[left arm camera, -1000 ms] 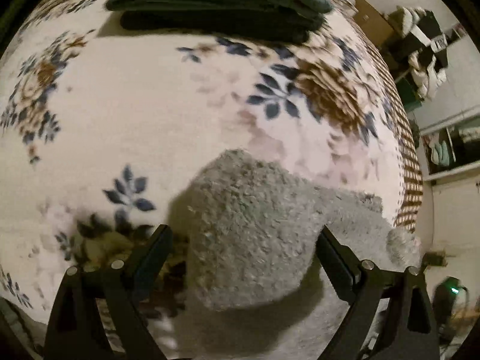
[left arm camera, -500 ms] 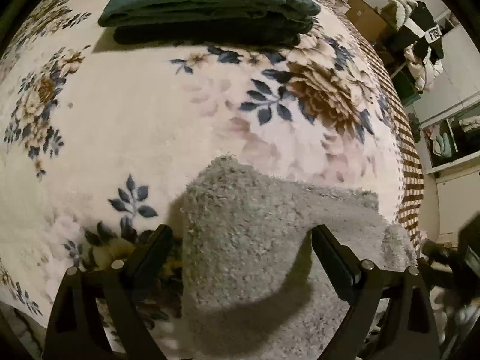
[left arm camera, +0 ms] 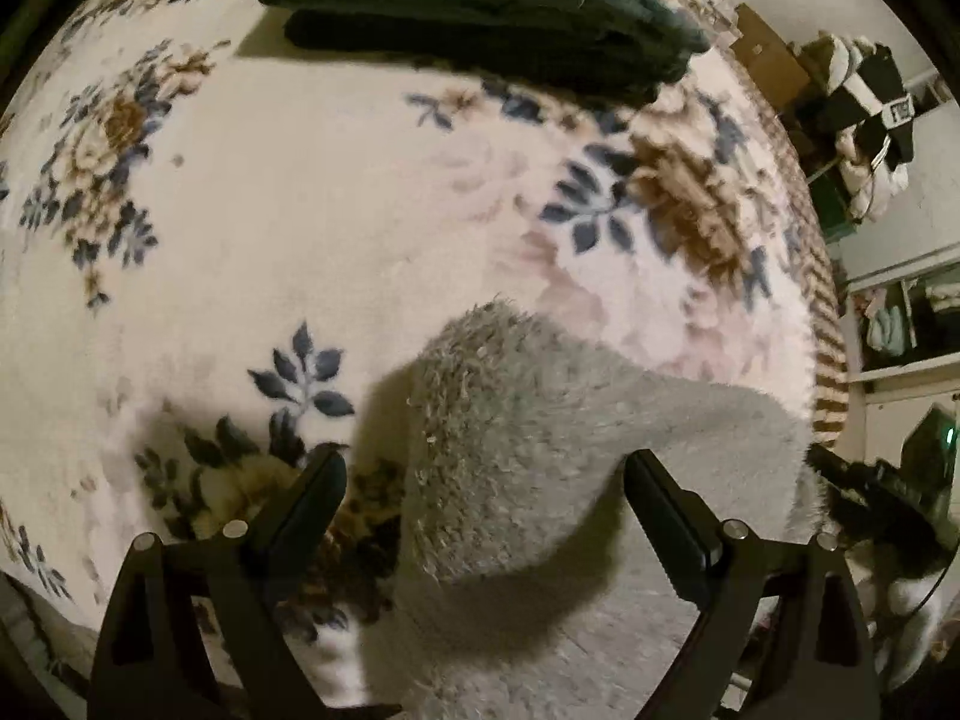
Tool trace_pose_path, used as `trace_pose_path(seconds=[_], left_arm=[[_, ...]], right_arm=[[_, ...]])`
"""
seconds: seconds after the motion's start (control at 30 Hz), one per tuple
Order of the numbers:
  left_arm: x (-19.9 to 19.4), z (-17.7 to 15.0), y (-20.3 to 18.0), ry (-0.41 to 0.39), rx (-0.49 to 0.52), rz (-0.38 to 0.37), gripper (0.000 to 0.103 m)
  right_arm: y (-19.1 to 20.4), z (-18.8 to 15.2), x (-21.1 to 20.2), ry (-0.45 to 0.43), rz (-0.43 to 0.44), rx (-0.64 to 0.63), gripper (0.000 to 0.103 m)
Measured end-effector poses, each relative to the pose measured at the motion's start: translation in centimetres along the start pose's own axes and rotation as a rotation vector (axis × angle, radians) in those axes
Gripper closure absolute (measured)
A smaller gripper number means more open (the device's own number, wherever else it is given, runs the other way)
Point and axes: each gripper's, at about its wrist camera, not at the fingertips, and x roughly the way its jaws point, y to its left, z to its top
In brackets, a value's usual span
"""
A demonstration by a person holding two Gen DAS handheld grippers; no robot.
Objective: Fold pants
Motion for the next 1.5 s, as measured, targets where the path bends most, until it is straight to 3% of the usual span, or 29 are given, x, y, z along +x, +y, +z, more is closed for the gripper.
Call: trace_pose_path(seconds=[0.03,0.1,0.2,0.33,0.43,0.47,0.5,0.7,0.83,0.9,0.93,1.03,1.17,1.27,1.4,1.47,1.5], left_arm=[[-1.1,0.1,-0.7,-0.018,0.015,-0.006,0.009],[-2.7,0.5,-2.5,-0.046,0.057,-0.008,0.009],[-2.8,1.9,-6.5,-0.038,0.158,-0.032,0.009],[2.0,3.6,-11.6,0.043,0.324,0.010,0.009],[6.8,3.7,-13.9,0.149,0.406,0.045,0.009],[7.8,3.7,-14.2,0.172,0.415,0.057,0.009],[8.9,3.6,-14.2,0.191,0.420,0.071,0.009],[10.7,3.7,-12.7,0.221,0.358,0.080,0.009],[10.8,3.6,-11.8,0.230,0.347,0.093,0.009],[10.0,3.5,-11.9,0.221,0.349,0.080,0.009],[9.4,3.5,-12.0,0.213,0.355,0.070,0.009],[6.7,3.2,-12.4,0.169,0.373,0.032,0.009],[3.3,2.3,-11.7,0.125,0.385,-0.008,0.009],[1.8,1.2,-11.4,0.104,0.398,-0.012,0.009],[0.8,-0.2,-10.3,0.080,0.413,0.013,0.009],[0.3,-0.5,-10.1,0.071,0.409,0.011,0.009],[-0.1,-0.7,-10.0,0.064,0.403,0.008,0.009]], right_arm=[[-0.5,-0.5,-0.8,-0.025,0.008,0.013,0.039],[-2.5,-3.0,-3.4,-0.071,0.026,0.099,0.037],[-6.1,-7.2,-4.1,-0.065,0.092,0.280,0.037],[-8.3,-11.1,-0.2,0.019,0.220,0.443,0.037],[-8.5,-11.7,2.8,0.020,0.319,0.485,0.040],[-8.0,-11.8,3.4,0.000,0.312,0.461,0.052],[-7.8,-11.9,3.4,-0.010,0.283,0.444,0.089],[-8.2,-15.6,-2.0,-0.072,0.165,0.447,0.092],[-11.0,-16.7,-0.4,0.038,0.087,0.497,0.090],[-12.0,-16.4,1.8,0.143,0.134,0.537,0.084],[-11.9,-16.0,1.8,0.154,0.127,0.530,0.073],[-10.4,-14.4,-1.9,0.047,0.094,0.419,0.047],[-7.9,-10.8,-4.8,-0.066,0.091,0.261,0.034],[-5.9,-6.7,-2.5,-0.026,0.088,0.148,0.028],[-5.0,-2.7,2.7,0.101,0.080,0.107,0.029],[-3.5,-2.1,3.0,0.095,0.091,0.053,0.072],[-2.7,-2.1,2.5,0.076,0.062,0.007,0.078]])
